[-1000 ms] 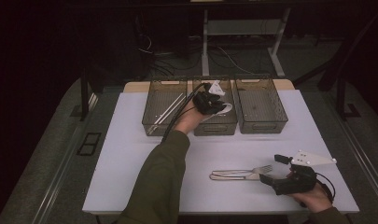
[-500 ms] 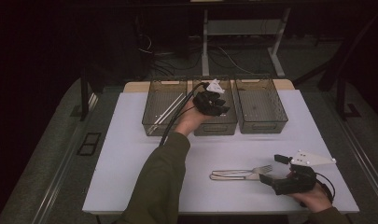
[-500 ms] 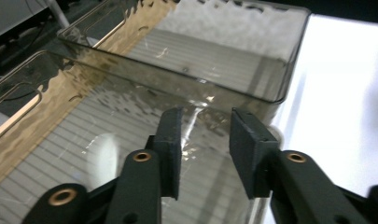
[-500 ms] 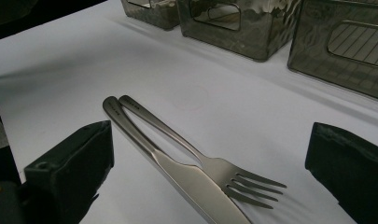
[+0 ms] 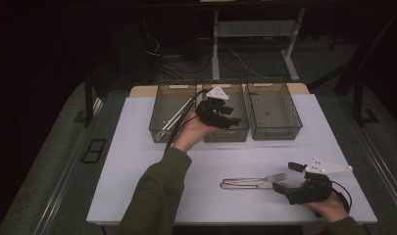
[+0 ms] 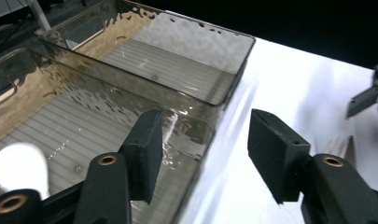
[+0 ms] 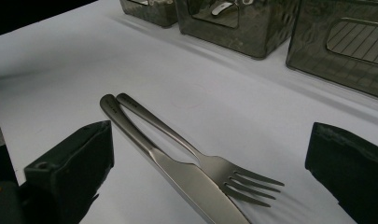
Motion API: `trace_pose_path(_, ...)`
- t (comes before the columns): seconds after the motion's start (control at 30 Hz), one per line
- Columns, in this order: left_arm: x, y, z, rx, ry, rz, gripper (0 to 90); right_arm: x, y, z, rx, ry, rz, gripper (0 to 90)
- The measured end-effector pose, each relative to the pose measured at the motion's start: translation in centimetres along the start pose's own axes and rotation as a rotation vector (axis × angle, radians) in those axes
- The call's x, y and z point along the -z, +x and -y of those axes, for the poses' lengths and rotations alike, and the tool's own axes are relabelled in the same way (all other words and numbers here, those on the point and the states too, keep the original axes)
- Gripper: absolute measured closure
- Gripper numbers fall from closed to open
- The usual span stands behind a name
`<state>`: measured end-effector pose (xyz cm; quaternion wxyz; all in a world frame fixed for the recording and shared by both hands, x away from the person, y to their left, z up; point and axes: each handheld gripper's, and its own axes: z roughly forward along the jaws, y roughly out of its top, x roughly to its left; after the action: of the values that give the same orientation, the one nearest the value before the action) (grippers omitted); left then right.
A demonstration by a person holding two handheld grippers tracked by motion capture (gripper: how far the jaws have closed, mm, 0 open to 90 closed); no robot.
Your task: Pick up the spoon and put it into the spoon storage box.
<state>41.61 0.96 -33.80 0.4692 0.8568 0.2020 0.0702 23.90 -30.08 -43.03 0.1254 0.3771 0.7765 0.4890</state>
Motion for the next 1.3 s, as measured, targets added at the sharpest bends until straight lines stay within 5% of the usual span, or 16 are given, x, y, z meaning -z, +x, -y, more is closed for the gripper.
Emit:
trace_pose_path(0.3, 1.9, -1.6, 2.5, -0.008, 0.027, 0.009, 36.9, 0.0, -0.1, 0.0, -0.002, 0.001, 0.003, 1.2)
trace_pose_path(0.9, 6.2, -4.4, 9.0, 0.027, -0.024, -0.047, 30.6, 0.1, -0.2, 0.0, -0.007, 0.004, 0.002, 1.2)
trace_pose_path(1.3, 8.9, -5.8, 13.3, 0.056, -0.028, -0.076, 27.0, 0.8, -0.3, -0.4, -0.022, -0.002, -0.050, 1.2)
